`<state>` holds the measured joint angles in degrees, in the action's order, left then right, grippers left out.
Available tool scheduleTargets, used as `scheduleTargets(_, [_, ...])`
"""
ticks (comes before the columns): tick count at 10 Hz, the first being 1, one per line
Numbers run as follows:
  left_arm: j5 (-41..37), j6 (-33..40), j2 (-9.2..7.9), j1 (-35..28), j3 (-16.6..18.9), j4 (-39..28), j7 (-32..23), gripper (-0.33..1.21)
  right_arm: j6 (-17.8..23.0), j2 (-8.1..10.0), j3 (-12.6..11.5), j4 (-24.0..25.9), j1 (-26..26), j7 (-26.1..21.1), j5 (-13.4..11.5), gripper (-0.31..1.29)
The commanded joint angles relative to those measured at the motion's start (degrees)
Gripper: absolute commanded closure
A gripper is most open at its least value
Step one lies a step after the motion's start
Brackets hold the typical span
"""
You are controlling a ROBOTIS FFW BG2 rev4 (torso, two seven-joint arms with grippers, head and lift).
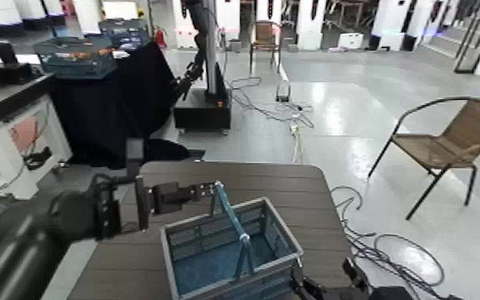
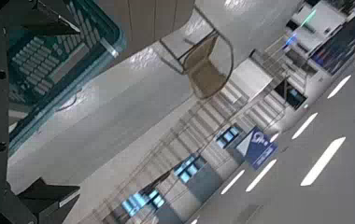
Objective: Place the crate on the table.
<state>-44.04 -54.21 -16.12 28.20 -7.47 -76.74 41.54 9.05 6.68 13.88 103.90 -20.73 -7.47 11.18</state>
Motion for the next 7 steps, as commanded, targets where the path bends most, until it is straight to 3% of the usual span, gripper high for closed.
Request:
scheduleTargets(1, [-8.08,5.69,-0.93,-12.29,4.66,-12.56,-8.58,0.1,0.35,-0.09,0.0,-0.01,-0.02,0.0,0.16,0.15])
scheduleTargets(3, [-5.53,16.85,-0.14,-20.91,5.89,-21.35,-17.1,0.1,0.79,-0.09,-0.17,-0.01,-0.19,0.0,0.16,0.15])
scheduleTargets(5, [-0.96,28.54,0.21,-26.27,3.96,-24.86,-21.32,0.1,1.23,-0.09,-0.35,-0.01,-0.37,0.0,0.24,0.15])
scheduleTargets(7, [5.89,39.88,1.8,-31.98,3.34,-27.24,-23.69,0.1,1.49,-0.18,-0.44,-0.01,-0.46,0.0,0.24,0.15])
